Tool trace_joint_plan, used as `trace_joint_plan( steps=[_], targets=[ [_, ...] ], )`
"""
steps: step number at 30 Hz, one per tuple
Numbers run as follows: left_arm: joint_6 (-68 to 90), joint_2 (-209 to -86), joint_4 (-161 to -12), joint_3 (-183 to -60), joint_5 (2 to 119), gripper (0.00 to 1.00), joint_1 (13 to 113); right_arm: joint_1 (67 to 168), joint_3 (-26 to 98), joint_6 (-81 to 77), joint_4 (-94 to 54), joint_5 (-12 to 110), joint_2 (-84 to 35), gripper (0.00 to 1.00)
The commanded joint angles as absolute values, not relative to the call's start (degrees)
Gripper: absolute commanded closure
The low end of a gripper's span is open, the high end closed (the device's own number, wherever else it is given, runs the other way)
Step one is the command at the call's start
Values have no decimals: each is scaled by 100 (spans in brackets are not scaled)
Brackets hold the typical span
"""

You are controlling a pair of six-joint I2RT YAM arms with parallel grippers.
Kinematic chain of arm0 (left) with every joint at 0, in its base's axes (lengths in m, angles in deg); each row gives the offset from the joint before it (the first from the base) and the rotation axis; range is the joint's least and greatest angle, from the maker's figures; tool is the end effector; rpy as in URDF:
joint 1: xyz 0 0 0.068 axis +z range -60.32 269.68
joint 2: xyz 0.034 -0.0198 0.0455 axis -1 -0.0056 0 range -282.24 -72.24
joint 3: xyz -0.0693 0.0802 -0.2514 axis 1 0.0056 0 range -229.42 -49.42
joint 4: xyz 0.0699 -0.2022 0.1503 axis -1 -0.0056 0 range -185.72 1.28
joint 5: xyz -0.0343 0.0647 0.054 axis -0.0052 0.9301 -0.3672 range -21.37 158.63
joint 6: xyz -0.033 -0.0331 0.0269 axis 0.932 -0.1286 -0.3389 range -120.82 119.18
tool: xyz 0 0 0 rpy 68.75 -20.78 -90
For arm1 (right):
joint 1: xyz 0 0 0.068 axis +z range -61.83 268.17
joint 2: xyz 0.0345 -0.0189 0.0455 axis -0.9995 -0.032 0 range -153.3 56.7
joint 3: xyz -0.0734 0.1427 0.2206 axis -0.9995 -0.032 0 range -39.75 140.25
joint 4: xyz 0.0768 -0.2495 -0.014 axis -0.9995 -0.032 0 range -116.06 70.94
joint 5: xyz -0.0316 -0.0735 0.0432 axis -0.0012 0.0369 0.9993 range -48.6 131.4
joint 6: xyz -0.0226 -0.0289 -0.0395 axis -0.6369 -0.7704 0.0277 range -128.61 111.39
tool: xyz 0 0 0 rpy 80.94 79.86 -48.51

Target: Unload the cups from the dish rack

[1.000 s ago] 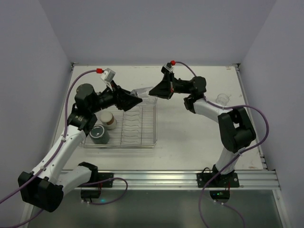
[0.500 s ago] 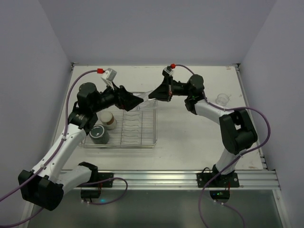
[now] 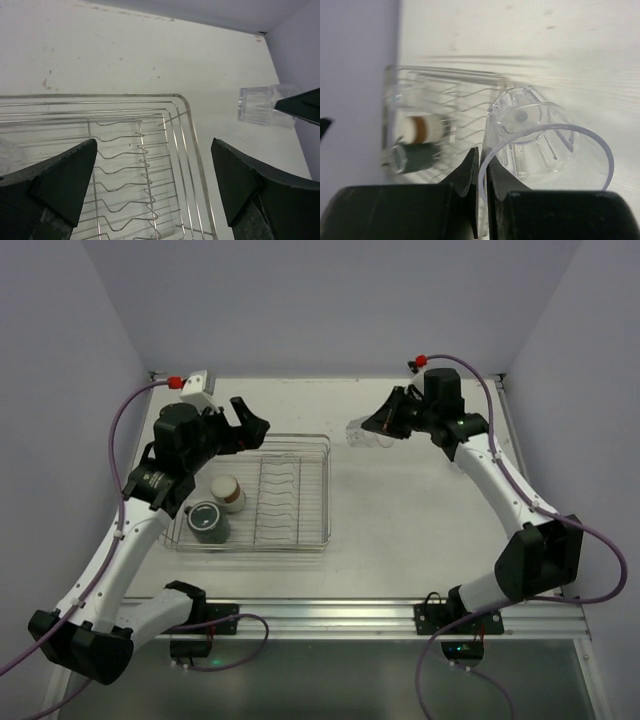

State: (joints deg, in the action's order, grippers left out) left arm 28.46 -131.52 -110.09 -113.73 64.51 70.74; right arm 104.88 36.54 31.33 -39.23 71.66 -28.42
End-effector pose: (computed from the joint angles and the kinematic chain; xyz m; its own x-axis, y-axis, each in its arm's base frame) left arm 0.2159 -0.0770 0.3909 -0.4223 -0.3708 -0.8271 0.2092 0.8480 -0.4870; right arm 0.3208 0.1150 0.3475 -0.7864 0.3429 -0.5137 -0.2160 0.6266 0.7488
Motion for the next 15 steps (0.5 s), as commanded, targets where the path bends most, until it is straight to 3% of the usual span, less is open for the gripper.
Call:
trace_joint_plan(
  steps=[1, 8, 15],
  targets=[
    [3011, -13349, -11570, -11525, 7415, 0, 7043, 10469, 4145, 1627, -5913, 4222, -3013, 100],
    [3003, -13525, -11667, -11525, 7426, 0, 7043, 10469, 4681, 1450, -6555, 2560, -3811, 100],
    [2880, -13587, -11667, -11551, 7425, 0, 7043, 10416, 5191, 1371, -6714, 2049, -4525, 100]
  ],
)
